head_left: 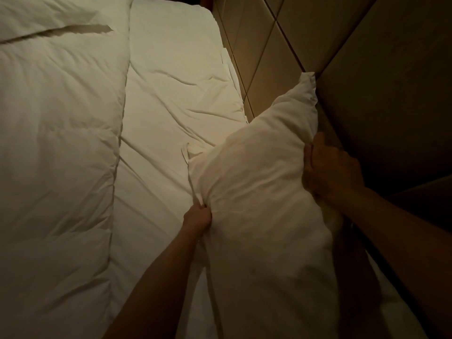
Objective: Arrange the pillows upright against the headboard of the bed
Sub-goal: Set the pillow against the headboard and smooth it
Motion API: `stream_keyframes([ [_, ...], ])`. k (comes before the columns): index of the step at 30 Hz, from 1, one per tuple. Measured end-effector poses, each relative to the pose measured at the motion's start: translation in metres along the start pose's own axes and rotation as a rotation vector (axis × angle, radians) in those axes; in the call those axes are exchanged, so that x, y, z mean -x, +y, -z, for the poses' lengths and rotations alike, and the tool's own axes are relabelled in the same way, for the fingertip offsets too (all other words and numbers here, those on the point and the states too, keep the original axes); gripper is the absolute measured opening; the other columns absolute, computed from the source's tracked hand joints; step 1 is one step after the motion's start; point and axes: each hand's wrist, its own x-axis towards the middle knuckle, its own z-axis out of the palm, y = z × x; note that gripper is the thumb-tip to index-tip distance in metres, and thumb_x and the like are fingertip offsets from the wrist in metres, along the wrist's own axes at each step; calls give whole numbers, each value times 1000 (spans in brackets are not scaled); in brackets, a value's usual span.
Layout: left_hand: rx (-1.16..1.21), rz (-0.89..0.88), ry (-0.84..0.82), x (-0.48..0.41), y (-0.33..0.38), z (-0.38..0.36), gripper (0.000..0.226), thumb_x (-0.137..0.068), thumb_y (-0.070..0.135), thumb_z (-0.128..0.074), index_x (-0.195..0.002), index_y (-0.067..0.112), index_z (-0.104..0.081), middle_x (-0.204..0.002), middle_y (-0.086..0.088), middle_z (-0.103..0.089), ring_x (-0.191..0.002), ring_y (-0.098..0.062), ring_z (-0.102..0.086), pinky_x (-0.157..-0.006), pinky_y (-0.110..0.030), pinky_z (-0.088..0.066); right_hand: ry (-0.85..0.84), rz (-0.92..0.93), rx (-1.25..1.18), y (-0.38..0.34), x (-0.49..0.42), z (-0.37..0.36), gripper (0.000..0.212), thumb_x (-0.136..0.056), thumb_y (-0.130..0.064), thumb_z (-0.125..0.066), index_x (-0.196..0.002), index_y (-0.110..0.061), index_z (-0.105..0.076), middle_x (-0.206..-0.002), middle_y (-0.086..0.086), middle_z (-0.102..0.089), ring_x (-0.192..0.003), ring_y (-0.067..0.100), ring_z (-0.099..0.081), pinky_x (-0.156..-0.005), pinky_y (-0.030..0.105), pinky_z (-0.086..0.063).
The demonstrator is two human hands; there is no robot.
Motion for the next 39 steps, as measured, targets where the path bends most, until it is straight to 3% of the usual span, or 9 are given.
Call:
stream_keyframes([
  [3,-17,18,-71,3,-1,0,56,-95,39,-46,-144,12,-49,-140,-20,-51,-116,-43,-55,-83,-45,-58,52,-48,88,-1,5,-2,44,-101,-50,-26,-120,-13,-40,-97,17,-64,-81,39,-63,-69,42,-39],
  [8,-158,-145,-15,5,-4,2,38,-75,37,-47,-96,10,-65,-112,-19,-67,-97,-38,-64,-87,-44,-56,42,-30,111,3,6,-8,46,-103,-48,-26,-114,-8,-46,-93,20,-65,-80,39,-63,-65,39,-40],
  [14,-272,-56,122,-5,-10,5,47,-88,40,-46,-118,11,-67,-118,-14,-68,-104,-35,-65,-88,-37,-52,77,121,102,15,4,8,40,-104,-41,-25,-88,-13,-48,-86,18,-64,-75,38,-61,-64,38,-37],
  [18,-255,-46,226,-4,-15,6,42,-94,39,-48,-119,12,-68,-120,-14,-67,-107,-35,-64,-80,-32,-45,77,99,100,15,7,15,47,-105,-45,-21,-91,-12,-51,-85,16,-64,-74,37,-62,-62,36,-37],
  [20,-199,-87,162,-4,-17,1,40,-95,38,-50,-119,11,-68,-118,-16,-67,-102,-35,-65,-80,-33,-50,22,51,66,16,7,12,48,-105,-47,-21,-96,-10,-51,-90,18,-63,-79,39,-62,-64,39,-43],
  [23,-74,-60,32,-3,-25,3,45,-93,39,-50,-123,9,-65,-118,-18,-66,-92,-35,-66,-74,-43,-62,-31,-9,-11,13,10,12,43,-105,-44,-24,-100,-10,-49,-92,19,-62,-72,34,-54,-62,37,-37],
  [26,-9,-1,-69,7,-27,5,48,-96,35,-48,-135,7,-55,-125,-20,-60,-99,-37,-64,-69,-40,-62,-45,-33,15,7,18,15,35,-105,-41,-27,-104,-11,-45,-93,16,-62,-70,31,-51,-63,37,-34],
  [32,-37,-32,-84,33,-19,-2,48,-102,40,-36,-137,9,-49,-134,-18,-53,-111,-39,-57,-87,-50,-58,-78,-66,-2,8,38,19,34,-103,-42,-29,-112,-12,-44,-104,17,-62,-88,37,-61,-68,39,-40],
  [39,21,-22,-121,61,-33,-1,65,-98,57,-31,-147,14,-39,-142,-17,-49,-115,-39,-56,-89,-49,-57,-11,-85,28,13,82,25,33,-101,-38,-34,-112,-9,-46,-109,20,-59,-95,39,-59,-71,41,-39],
])
